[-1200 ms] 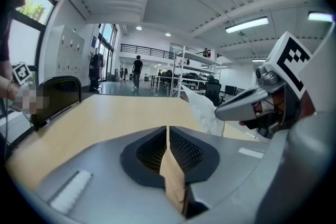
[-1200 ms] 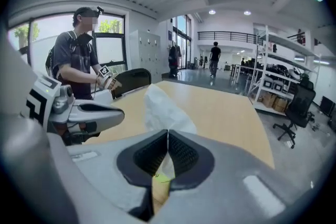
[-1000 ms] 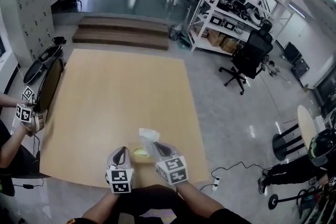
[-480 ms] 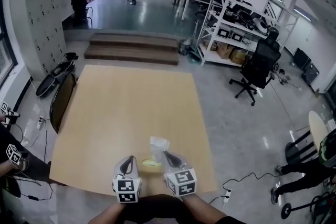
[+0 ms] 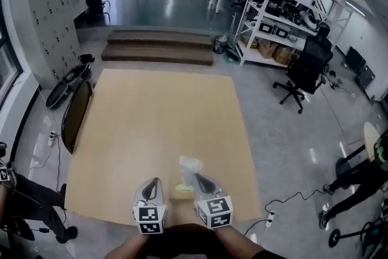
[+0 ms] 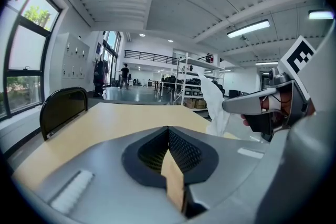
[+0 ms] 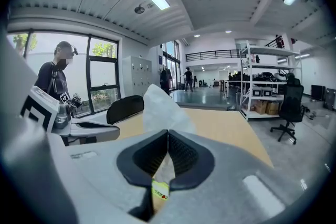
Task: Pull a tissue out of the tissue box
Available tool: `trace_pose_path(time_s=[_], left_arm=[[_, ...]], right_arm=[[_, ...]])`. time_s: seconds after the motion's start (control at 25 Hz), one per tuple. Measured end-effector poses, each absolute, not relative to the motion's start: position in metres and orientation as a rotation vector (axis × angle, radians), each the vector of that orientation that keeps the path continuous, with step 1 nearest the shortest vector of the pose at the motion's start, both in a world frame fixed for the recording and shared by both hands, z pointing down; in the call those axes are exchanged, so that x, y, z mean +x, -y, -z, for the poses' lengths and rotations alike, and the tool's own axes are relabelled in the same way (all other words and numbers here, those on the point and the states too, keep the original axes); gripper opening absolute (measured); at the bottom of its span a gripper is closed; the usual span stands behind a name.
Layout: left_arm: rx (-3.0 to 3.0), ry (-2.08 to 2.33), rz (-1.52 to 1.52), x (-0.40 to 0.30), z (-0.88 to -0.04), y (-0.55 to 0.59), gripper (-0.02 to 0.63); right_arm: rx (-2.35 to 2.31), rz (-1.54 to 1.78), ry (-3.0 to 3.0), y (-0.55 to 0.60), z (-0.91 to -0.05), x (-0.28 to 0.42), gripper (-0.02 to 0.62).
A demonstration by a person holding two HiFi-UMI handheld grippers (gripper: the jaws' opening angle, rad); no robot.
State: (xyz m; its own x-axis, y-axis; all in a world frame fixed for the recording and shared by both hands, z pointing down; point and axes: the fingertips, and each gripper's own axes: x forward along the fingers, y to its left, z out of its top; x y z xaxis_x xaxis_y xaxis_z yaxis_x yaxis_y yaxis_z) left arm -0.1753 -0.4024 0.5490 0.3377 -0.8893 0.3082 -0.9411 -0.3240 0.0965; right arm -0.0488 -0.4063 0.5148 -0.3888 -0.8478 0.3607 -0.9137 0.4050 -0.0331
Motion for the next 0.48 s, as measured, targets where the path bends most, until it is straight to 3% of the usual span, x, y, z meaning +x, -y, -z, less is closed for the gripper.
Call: trace_pose_path(time_s=[0.48], left_arm=[[2.267, 1.704, -0.377, -0.144, -0.555, 0.363, 0.018]], right_arm=[[1.438, -0.41, 2.444, 0.373, -0.526, -0.023, -0.003]])
